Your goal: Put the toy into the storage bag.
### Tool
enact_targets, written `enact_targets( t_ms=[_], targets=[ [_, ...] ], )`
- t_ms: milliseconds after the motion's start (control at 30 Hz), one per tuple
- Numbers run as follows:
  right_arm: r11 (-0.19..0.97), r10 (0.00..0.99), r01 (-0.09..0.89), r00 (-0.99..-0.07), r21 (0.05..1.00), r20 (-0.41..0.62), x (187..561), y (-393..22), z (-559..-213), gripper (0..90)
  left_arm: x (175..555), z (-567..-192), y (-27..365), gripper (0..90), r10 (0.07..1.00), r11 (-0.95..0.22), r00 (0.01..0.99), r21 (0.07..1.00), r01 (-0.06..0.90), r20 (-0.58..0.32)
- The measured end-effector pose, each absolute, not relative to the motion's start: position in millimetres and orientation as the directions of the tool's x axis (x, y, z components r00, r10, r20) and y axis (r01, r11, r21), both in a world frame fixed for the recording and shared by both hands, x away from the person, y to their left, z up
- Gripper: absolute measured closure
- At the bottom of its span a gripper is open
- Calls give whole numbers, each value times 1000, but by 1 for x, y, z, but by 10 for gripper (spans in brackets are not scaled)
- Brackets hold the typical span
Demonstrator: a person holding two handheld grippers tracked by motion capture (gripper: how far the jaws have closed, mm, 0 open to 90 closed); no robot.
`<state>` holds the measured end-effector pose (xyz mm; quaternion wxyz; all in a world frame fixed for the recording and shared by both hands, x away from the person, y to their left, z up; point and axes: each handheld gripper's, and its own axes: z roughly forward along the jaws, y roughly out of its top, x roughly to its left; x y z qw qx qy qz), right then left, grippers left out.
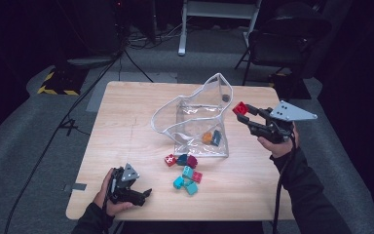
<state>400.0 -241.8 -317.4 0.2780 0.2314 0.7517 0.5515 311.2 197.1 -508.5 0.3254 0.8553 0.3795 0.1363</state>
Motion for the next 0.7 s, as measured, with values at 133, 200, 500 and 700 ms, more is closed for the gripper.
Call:
enact_targets(
  t_ms=[133, 200, 500, 700],
  targets=[
    [283, 651, 35, -740, 958, -166, 403, -236, -314, 596, 311, -508, 197, 6, 738, -500, 675, 660, 560, -14],
    [286, 650, 35, -741, 958, -167, 405, -233, -312, 596, 311, -508, 197, 6, 738, -500, 675, 660, 560, -14],
    [290, 642, 35, -749, 956, -167, 413, -218, -310, 596, 311, -508, 197, 6, 738, -501, 675, 660, 560, -14],
    [303, 633, 36, -754, 952, -173, 416, -206, -309, 596, 311, -508, 197, 6, 738, -500, 675, 660, 560, -14]
  ],
)
